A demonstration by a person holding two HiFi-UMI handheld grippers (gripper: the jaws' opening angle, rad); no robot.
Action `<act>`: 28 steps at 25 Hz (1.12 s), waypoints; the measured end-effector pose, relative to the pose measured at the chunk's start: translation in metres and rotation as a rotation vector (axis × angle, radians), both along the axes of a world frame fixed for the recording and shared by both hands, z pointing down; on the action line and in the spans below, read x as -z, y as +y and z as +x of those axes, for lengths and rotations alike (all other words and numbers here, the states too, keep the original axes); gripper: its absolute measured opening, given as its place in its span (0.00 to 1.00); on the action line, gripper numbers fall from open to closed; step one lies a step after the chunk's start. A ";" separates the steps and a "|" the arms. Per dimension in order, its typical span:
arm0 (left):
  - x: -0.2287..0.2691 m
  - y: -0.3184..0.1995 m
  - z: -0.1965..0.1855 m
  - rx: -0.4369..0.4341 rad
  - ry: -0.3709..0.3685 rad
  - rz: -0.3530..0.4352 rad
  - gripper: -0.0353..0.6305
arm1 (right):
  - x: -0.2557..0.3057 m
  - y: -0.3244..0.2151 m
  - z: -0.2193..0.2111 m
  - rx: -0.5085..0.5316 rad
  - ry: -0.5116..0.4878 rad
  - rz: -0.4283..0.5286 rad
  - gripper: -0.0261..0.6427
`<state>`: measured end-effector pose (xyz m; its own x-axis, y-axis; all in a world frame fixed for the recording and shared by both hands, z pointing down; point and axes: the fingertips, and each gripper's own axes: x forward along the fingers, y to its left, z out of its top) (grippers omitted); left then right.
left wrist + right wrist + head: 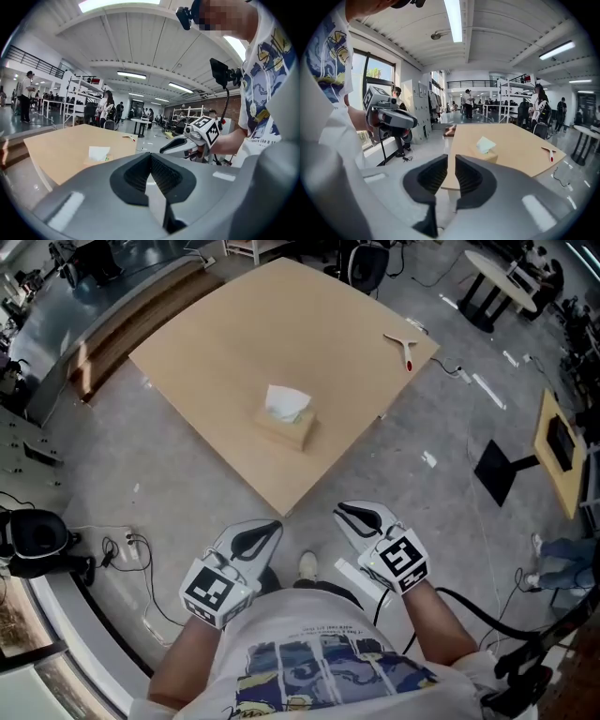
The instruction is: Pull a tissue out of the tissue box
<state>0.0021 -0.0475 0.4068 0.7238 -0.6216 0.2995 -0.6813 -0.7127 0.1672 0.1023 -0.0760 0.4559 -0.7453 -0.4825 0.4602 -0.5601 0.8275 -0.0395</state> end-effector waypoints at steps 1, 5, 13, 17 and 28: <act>-0.001 -0.004 0.001 0.004 0.000 -0.004 0.06 | -0.004 -0.007 0.001 0.003 0.002 -0.007 0.10; -0.009 -0.023 -0.002 0.003 -0.014 -0.018 0.06 | -0.017 -0.041 0.002 0.003 0.003 -0.022 0.11; -0.008 -0.080 -0.018 -0.042 -0.011 -0.013 0.06 | -0.043 -0.120 -0.010 -0.061 0.000 -0.064 0.14; -0.006 -0.108 -0.032 -0.068 -0.007 -0.009 0.06 | -0.056 -0.156 -0.020 -0.082 0.016 -0.087 0.16; -0.016 -0.170 -0.063 -0.112 -0.004 -0.026 0.06 | -0.095 -0.253 -0.030 -0.138 -0.019 -0.196 0.23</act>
<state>-0.0608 -0.2178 0.4229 0.7869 -0.5291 0.3176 -0.5985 -0.7797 0.1841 0.0725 -0.3285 0.5509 -0.6882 -0.4831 0.5413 -0.6646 0.7190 -0.2034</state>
